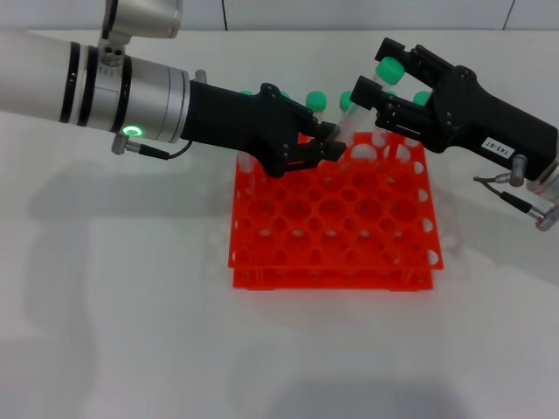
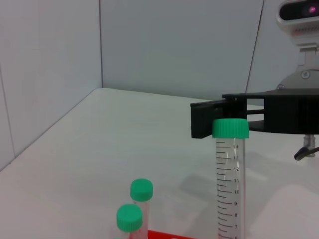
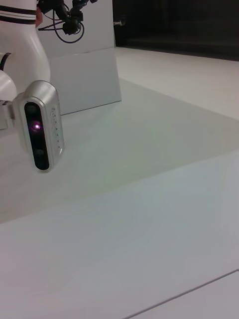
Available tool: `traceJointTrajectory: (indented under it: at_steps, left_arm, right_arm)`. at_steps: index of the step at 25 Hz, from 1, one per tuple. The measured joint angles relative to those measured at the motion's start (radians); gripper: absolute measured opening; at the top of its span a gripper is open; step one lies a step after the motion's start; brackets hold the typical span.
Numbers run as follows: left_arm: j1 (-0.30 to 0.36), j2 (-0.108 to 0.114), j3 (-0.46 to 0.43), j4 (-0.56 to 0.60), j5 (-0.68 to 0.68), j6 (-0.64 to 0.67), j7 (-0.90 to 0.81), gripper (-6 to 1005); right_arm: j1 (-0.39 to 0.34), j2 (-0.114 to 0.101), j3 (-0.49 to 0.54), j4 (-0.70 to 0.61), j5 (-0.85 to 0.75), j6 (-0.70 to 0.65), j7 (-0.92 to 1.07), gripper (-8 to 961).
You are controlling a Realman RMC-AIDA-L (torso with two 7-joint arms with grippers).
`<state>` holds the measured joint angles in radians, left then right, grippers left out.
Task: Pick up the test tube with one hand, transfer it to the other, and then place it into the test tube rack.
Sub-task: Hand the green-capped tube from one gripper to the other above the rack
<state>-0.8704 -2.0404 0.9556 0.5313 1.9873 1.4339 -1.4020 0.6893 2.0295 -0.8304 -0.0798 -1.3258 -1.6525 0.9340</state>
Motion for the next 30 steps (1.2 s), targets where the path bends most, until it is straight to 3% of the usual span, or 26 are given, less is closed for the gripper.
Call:
traceJointTrajectory:
  at_steps: [14, 25, 30]
  left_arm:
    - [-0.009, -0.010, 0.000, -0.001, 0.002, -0.003, -0.004, 215]
    - [-0.005, -0.014, 0.000, -0.001, 0.002, -0.003, -0.012, 224]
    - [-0.006, -0.019, 0.010, -0.001, 0.004, 0.004, -0.012, 228]
  right_arm:
    - [0.002, 0.000, -0.001, 0.002, 0.000, 0.014, -0.011, 800]
    - [-0.008, 0.000, -0.007, 0.002, 0.005, 0.013, -0.024, 568]
    - [-0.008, 0.000, -0.008, 0.002, 0.005, 0.015, -0.024, 412]
